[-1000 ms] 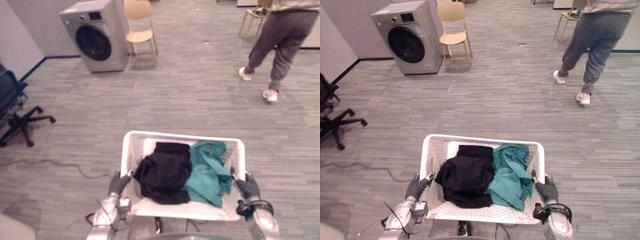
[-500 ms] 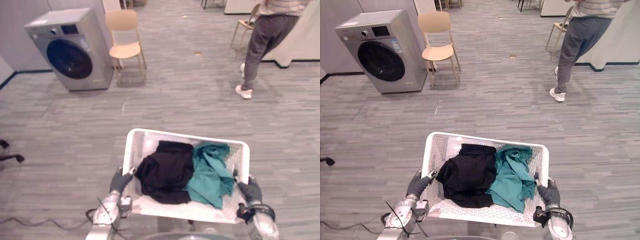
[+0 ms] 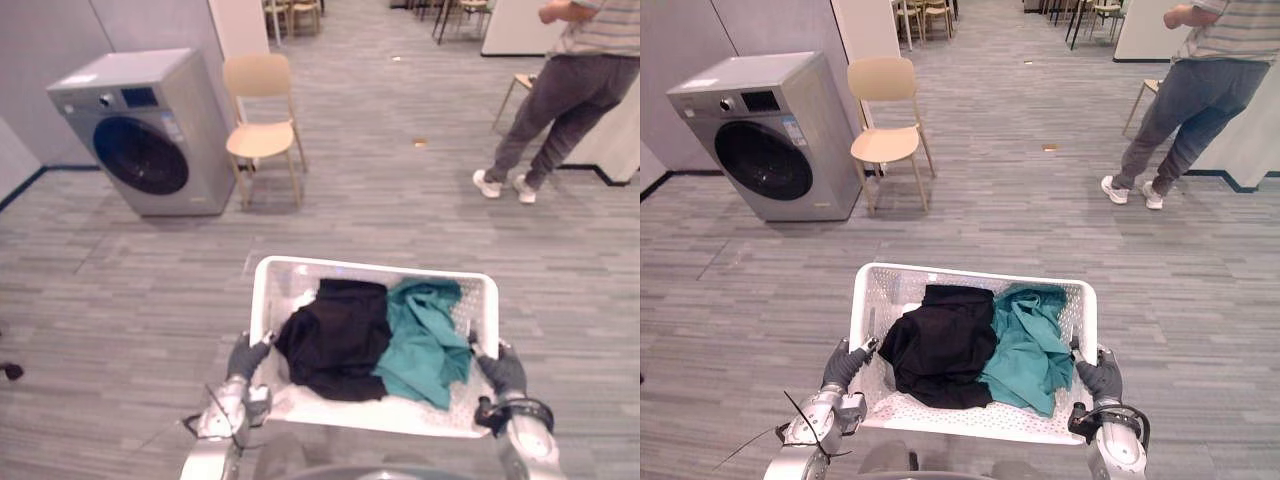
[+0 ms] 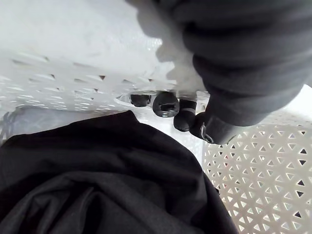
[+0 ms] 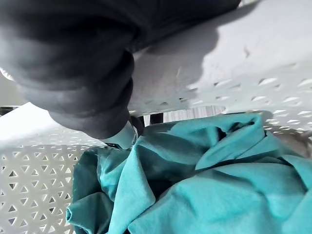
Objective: Pick up the laundry basket with both hands and put the clothes into the washing machine.
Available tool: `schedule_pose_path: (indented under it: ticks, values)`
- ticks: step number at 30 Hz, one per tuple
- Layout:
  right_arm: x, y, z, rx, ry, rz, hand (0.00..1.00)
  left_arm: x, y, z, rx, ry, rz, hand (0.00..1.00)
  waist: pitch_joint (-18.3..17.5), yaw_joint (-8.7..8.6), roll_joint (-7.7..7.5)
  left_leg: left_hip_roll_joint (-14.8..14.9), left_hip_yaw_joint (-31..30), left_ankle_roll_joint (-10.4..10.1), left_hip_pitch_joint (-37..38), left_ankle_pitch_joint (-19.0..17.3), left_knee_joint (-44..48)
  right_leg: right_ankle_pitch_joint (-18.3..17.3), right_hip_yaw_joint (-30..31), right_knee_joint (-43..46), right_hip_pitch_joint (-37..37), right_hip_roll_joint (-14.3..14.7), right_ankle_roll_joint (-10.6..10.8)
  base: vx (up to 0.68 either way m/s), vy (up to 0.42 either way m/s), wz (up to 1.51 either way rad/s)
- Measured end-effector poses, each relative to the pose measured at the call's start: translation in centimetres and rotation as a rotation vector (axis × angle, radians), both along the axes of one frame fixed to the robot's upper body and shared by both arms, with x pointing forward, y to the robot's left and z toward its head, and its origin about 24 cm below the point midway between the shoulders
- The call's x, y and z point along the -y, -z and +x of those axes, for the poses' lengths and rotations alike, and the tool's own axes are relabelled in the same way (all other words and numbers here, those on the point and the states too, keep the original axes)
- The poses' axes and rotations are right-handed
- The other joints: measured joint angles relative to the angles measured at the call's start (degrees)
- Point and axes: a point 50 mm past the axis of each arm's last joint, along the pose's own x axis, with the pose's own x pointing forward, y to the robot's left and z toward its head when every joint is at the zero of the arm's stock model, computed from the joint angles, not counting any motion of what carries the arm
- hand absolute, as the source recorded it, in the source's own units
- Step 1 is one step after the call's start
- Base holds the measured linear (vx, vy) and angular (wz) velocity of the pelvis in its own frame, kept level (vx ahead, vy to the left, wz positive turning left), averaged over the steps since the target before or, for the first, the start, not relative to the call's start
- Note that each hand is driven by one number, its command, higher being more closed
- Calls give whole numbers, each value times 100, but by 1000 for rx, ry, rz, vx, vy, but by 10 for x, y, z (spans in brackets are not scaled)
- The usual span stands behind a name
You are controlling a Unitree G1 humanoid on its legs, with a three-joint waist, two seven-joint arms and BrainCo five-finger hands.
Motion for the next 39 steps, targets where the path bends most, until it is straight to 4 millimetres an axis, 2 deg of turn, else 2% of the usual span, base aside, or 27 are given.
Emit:
schedule_pose_path:
  ticks: [1, 2, 3, 4, 5, 9, 11, 13, 16, 18, 20, 23, 25, 27, 31, 32, 33, 34, 35, 36, 37, 38, 39]
  values:
    - [2, -2, -2, 5, 5, -11, 100, 1, 0, 0, 2, -1, -4, 100, -3, 10, 7, -31, 348, -15, 62, -128, -1329, -85, 37, -79, 180, -84, 53, 509, 107, -37]
    - [5, -6, -6, 15, 8, -14, 100, 3, -1, 0, 8, 3, -10, 100, -26, 4, 38, -239, 603, -95, 261, 145, -2856, -349, 51, 65, 235, -120, 233, 425, 97, -31]
    - [4, -8, -8, 21, 3, -17, 100, 5, -2, 0, 11, 6, -15, 100, -51, 12, 76, -352, 609, -62, 316, 362, -3410, -524, 81, 238, 200, -124, 320, 438, 116, -4]
    - [1, -5, -9, 17, 7, 1, 100, 2, 0, -4, 2, 0, -7, 100, -72, -145, -171, -622, 674, -78, 539, 280, -3602, -738, 156, 591, 200, -361, 407, 183, 58, 8]
    - [8, 19, -25, -90, 24, 33, 100, 9, 12, -18, -69, 13, -18, 100, -311, -122, -262, -1011, 550, -172, 1420, -248, -4781, 18, 781, 536, -1192, -1094, 1217, 183, 58, 11]
    - [8, 19, -25, -92, 24, 34, 100, 9, 12, -18, -69, 13, -18, 100, -311, -125, -262, -1011, 552, -172, 1421, -250, -4797, 18, 781, 531, -1193, -1095, 1218, 0, 0, 0]
    - [8, 26, -28, -105, 39, 52, 100, 9, 13, -18, -73, 15, -15, 100, -316, -138, -270, -1018, 567, -168, 1433, -257, -4890, 18, 772, 474, -1195, -1137, 1219, 0, 0, 0]
    - [10, 38, -34, -147, 62, 79, 100, 10, 20, -19, -104, 31, 8, 100, -341, -161, -273, -1023, 568, -194, 1437, -273, -5014, 69, 758, 323, -1172, -1135, 1222, 0, 0, 0]
    - [12, 75, -49, -306, 109, 160, 100, 9, 53, -19, -250, 103, 60, 100, -546, -221, -314, -1040, 497, -253, 1439, -112, -5322, 282, 687, -153, -1116, -1132, 1228, 71, 11, 4]
    - [14, 87, -40, -348, 118, 191, 100, 11, 63, -8, -290, 126, 72, 100, -592, -289, -347, -1073, 449, -235, 1409, 14, -5515, 471, 641, -522, -1062, -1134, 1241, 109, 14, 12]
    - [16, 99, -45, -383, 179, 260, 100, 17, 65, 9, -287, 183, 105, 100, -607, -302, -464, -1124, 359, -205, 1416, 142, -5732, 638, 578, -878, -922, -1161, 1261, 115, 13, 19]
    - [15, 106, -42, -396, 201, 305, 100, 17, 65, 18, -287, 214, 135, 100, -666, -373, -554, -1213, 332, -200, 1429, 149, -5785, 721, 635, -1142, -811, -1204, 1307, 167, 37, -15]
    - [14, 106, -38, -395, 198, 311, 100, 13, 64, 21, -285, 214, 150, 100, -670, -439, -556, -1221, 343, -217, 1453, 162, -5767, 732, 650, -1191, -778, -1227, 1320, 129, 19, -21]
    - [12, 109, -32, -407, 194, 321, 100, 10, 64, 22, -285, 209, 157, 100, -666, -439, -515, -1211, 420, -251, 1494, 290, -5771, 894, 686, -1245, -781, -1195, 1356, 115, 2, -31]
    - [13, 108, -28, -407, 187, 319, 100, 11, 64, 22, -283, 205, 152, 100, -625, -486, -421, -1221, 268, -211, 1411, 263, -5752, 906, 490, -1126, -797, -1238, 1356, 97, 7, 16]
    - [17, 106, -25, -398, 186, 309, 100, 13, 64, 22, -281, 202, 137, 100, -555, -511, -319, -1210, 94, -130, 1371, 205, -5661, 890, 318, -822, -864, -1226, 1378, 72, 53, 62]
    - [22, 102, -22, -380, 190, 296, 100, 18, 60, 24, -259, 202, 121, 100, -461, -505, -202, -1215, -58, -65, 1347, 163, -5594, 810, 239, -126, -1131, -1222, 1486, 70, 61, 70]
    - [25, 99, -20, -368, 189, 287, 100, 21, 57, 26, -242, 204, 114, 100, -399, -518, -154, -1241, -159, -11, 1347, 128, -5563, 757, 181, 395, -1327, -1241, 1528, 71, 91, 89]
    - [28, 93, -14, -332, 180, 274, 100, 22, 53, 29, -218, 201, 107, 100, -298, -589, -132, -1344, -371, 99, 1448, 55, -5517, 739, 26, 1659, -1795, -1338, 1499, 70, 64, 89]
    - [28, 89, -10, -312, 173, 271, 100, 22, 50, 31, -202, 194, 104, 100, -238, -631, -193, -1404, -454, 142, 1519, 23, -5501, 805, -16, 2252, -1982, -1432, 1406, 129, 63, 115]
    - [27, 84, -4, -280, 160, 266, 100, 23, 43, 37, -167, 186, 91, 100, -108, -647, -235, -1487, -644, 323, 1723, -321, -5437, 893, 21, 3226, -2311, -1508, 1103, 191, 44, 86]
    - [24, 80, 2, -252, 141, 268, 100, 18, 39, 36, -148, 160, 93, 100, -43, -563, -253, -1536, -774, 385, 1914, -606, -5412, 355, 8, 3900, -2588, -1427, 947, 188, 41, 69]
    - [21, 78, 3, -242, 133, 271, 100, 14, 39, 36, -149, 146, 95, 100, -47, -536, -257, -1521, -834, 419, 1964, -720, -5366, 138, -63, 4062, -2709, -1323, 961, 203, 28, 43]
